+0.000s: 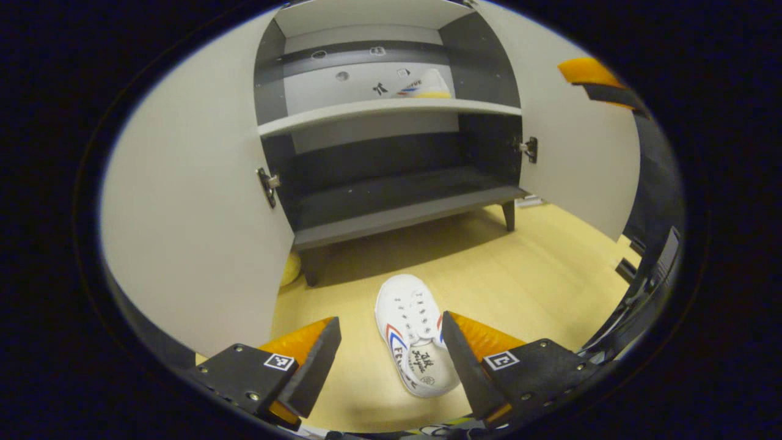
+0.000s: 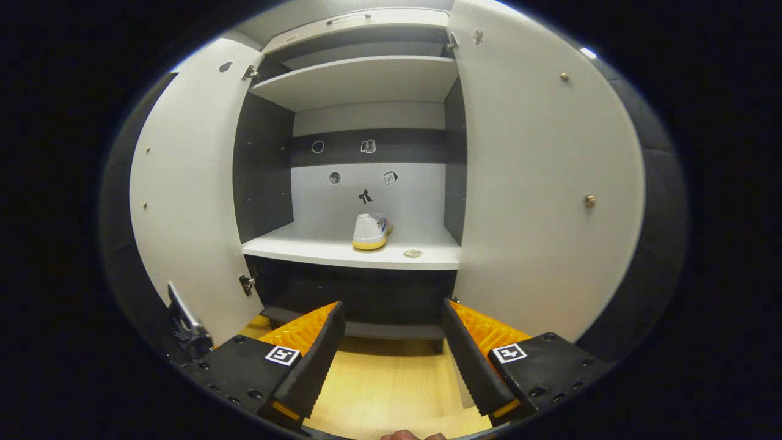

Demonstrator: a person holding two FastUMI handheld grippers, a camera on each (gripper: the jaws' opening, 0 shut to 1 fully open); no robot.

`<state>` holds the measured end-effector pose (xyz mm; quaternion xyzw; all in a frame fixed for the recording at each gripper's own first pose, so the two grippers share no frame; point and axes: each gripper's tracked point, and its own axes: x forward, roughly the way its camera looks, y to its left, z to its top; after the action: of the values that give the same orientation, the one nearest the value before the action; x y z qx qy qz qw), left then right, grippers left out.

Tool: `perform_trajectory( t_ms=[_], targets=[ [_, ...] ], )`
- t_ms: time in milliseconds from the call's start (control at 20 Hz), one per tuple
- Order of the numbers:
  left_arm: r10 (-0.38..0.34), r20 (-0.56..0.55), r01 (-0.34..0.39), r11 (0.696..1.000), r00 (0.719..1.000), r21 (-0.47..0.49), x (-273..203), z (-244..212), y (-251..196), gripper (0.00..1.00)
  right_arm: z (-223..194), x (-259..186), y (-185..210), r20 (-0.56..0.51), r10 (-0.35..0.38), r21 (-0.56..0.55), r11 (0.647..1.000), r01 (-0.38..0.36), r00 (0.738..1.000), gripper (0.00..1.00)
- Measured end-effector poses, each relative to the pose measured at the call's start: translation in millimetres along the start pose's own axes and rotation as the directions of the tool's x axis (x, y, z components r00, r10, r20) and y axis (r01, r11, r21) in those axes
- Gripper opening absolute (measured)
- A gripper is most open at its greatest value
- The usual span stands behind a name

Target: Grab one shoe with the right hand and put it into the shoe cabinet, grab the other shoe with the left hand and put it into the shoe cabinet; then close the right door with the right hand and the left door with the left hand.

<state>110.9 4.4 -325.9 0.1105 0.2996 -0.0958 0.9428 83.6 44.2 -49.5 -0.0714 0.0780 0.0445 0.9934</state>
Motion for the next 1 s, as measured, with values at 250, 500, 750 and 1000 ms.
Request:
perform_trajectory(
  t_ms=[250,500,750,1000],
  targets=[
    [-0.031,-0.085,0.031,1.000,0.996,0.003,38.4,-31.4,0.9,0.95,-4.7,-60.0,-45.1,0.010,-0.130,0.013,0.991,0.130,0.991,0.99],
    [-0.032,-0.156,0.039,0.998,0.987,0.043,57.3,-57.0,7.6,0.95,-25.8,-106.2,-96.3,-0.036,-0.278,0.015,0.960,0.279,0.960,0.99],
    [-0.092,-0.206,0.085,0.995,0.974,-0.045,69.6,-69.1,2.9,0.94,-40.9,-135.7,-147.3,-0.081,-0.420,0.049,0.904,0.425,0.904,1.00],
    [-0.168,-0.258,0.143,0.984,0.952,-0.110,67.9,-80.5,-12.0,0.45,-40.9,-145.1,-191.5,-0.091,-0.524,0.080,0.844,0.531,0.847,1.00]
  ],
)
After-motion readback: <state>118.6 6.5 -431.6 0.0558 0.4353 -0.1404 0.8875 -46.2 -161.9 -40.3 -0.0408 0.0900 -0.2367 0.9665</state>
